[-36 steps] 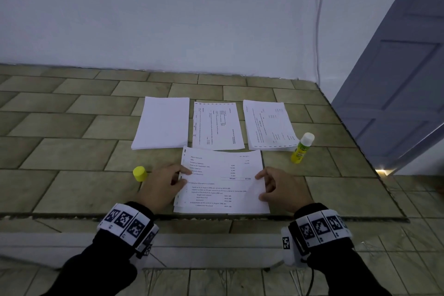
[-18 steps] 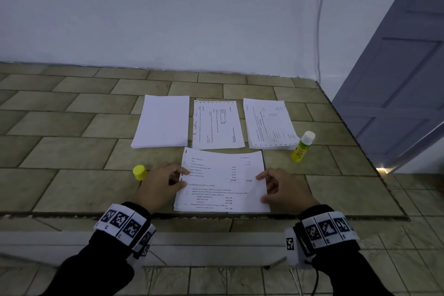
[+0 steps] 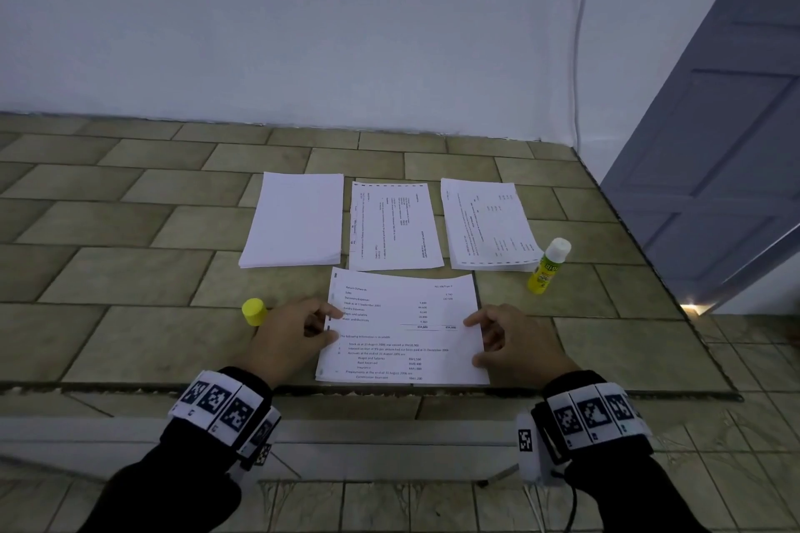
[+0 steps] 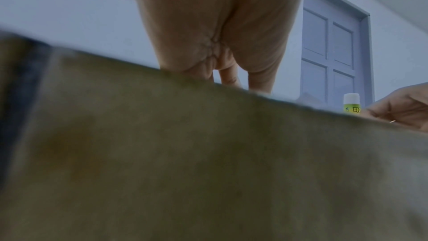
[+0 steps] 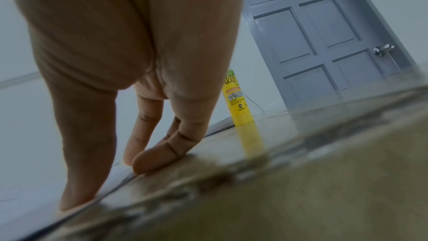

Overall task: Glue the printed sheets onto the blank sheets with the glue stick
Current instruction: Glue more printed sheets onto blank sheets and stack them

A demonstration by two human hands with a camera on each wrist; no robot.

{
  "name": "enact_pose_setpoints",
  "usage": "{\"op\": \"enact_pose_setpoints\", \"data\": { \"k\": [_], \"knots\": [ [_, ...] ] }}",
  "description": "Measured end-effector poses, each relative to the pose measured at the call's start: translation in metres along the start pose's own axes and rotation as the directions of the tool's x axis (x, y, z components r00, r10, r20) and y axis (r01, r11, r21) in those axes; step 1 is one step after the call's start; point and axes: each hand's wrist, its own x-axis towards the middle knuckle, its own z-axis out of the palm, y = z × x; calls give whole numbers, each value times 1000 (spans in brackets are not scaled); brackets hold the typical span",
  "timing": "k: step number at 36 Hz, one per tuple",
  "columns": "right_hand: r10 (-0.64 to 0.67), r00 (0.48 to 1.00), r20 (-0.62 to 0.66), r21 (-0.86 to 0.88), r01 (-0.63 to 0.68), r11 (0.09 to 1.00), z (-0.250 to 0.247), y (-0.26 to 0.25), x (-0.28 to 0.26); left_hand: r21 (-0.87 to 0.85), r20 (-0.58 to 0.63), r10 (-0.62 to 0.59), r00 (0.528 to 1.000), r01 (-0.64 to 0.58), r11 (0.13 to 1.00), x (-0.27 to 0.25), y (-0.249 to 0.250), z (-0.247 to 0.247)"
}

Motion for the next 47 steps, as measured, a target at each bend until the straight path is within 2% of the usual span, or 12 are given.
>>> {"op": "enact_pose_setpoints", "data": {
  "k": [8, 13, 17, 20, 23, 26, 29, 34, 37, 39, 43, 47],
  "knots": [
    [6, 1000, 7, -45, -5, 999, -2, -5, -2, -1, -11, 35, 999, -35, 999, -3, 2, -1],
    [16, 1000, 26, -125, -13, 992, 0, -8, -2, 267, -15, 100, 995, -92, 959, -6, 4, 1],
    [32, 999, 32, -170, -26, 985, 2, -10, -2, 393, -31, 267, 963, -234, 889, -2, 8, 10],
    [42, 998, 38, -204, -34, 978, 3, -14, -4, 459, 56, 179, 982, -184, 869, 3, 15, 22],
    [56, 998, 29, -290, -45, 956, 4, -18, -6, 599, 120, 97, 988, -150, 786, 4, 9, 33],
    [21, 999, -27, -407, -30, 913, 8, -26, -9, 592, 92, 113, 989, -146, 793, 5, 4, 37],
    [-75, 990, -122, -427, 16, 904, 20, -43, -6, 594, 67, 144, 987, -156, 790, 5, -1, 40],
    [-209, 978, 10, -375, 197, 906, 66, -83, 9, 589, 63, 158, 985, -165, 791, 6, -3, 39],
    [-243, 970, 19, -368, 232, 900, 93, -95, 26, 607, 60, 196, 979, -191, 772, 6, -5, 41],
    [-242, 970, 14, -374, 229, 899, 106, -96, 39, 588, 57, 190, 980, -187, 787, 5, -5, 40],
    [-232, 973, -11, -494, 196, 847, 109, -81, 49, 631, 59, 199, 978, -191, 752, 6, -6, 41],
    [-142, 981, -134, -521, 52, 852, 91, -54, 45, 638, 29, 200, 979, -172, 750, 9, -6, 42]
  ]
}}
